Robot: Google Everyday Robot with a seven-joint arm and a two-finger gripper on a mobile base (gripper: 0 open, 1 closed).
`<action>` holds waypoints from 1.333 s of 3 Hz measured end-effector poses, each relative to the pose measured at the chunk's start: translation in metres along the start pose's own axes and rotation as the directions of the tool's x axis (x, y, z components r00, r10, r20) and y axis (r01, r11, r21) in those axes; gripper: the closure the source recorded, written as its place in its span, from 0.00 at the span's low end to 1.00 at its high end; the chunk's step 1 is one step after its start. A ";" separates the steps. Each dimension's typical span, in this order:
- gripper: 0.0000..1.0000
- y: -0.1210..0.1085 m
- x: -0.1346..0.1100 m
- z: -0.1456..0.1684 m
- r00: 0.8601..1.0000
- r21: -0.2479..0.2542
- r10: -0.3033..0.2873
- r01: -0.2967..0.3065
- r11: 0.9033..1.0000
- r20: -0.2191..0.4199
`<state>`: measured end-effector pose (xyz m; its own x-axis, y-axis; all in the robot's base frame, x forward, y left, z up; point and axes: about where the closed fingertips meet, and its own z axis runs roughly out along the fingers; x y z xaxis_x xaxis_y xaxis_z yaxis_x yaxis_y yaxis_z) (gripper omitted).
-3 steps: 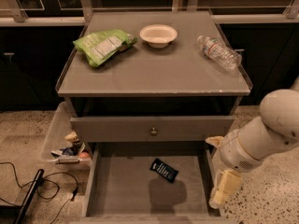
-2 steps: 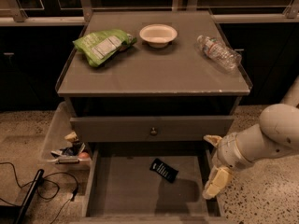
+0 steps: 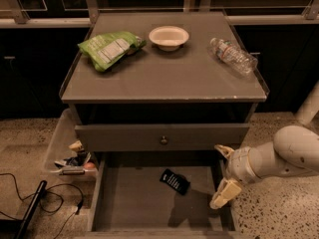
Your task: Pick rxbar blueberry from middle drawer and place on counter
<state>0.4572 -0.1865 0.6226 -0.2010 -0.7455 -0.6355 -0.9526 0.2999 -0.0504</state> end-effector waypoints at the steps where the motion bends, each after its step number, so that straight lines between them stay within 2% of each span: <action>1: 0.00 -0.002 0.004 0.018 1.000 0.006 0.001 -0.001 1.000 0.010; 3: 0.00 -0.031 0.027 0.076 0.998 0.081 -0.020 0.016 0.997 0.053; 4: 0.00 -0.038 0.039 0.101 0.997 0.092 -0.035 0.029 0.995 0.067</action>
Offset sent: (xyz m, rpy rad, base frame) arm 0.0568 0.0120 -0.0879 0.0368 -0.1118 -0.0622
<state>0.5084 -0.1672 0.5223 -0.1516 -0.7140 -0.6835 -0.9329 0.3319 -0.1398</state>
